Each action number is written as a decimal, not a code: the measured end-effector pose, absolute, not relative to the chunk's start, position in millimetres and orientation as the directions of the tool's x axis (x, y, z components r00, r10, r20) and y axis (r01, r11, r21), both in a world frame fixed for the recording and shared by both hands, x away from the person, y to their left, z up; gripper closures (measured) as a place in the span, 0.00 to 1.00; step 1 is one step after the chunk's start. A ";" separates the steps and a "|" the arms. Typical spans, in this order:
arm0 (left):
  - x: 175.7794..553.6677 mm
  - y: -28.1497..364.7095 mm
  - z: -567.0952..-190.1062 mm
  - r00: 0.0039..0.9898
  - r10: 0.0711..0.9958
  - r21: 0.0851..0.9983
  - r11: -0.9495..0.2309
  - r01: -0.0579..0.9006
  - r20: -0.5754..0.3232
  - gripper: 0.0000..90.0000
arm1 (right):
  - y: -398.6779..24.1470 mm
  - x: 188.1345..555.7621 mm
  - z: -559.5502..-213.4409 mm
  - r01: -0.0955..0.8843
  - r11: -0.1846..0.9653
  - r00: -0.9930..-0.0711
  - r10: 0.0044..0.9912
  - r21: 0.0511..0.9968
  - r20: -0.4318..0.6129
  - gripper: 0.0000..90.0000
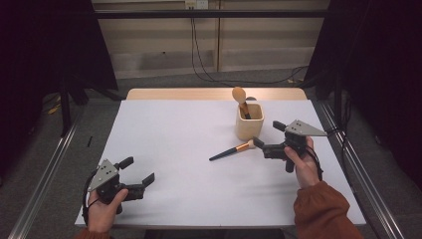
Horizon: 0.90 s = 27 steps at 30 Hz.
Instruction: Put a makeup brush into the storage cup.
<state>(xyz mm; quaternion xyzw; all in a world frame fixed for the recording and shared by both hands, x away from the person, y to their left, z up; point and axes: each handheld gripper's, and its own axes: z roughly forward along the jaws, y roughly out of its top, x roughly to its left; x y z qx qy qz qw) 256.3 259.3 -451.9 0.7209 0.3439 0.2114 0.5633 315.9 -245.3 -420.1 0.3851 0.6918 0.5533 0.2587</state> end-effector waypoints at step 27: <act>256.8 258.5 -453.1 0.677 0.731 0.953 -0.134 0.271 -0.090 0.04 | -242.4 350.7 -415.0 0.398 0.279 -0.649 0.759 0.874 0.053 0.00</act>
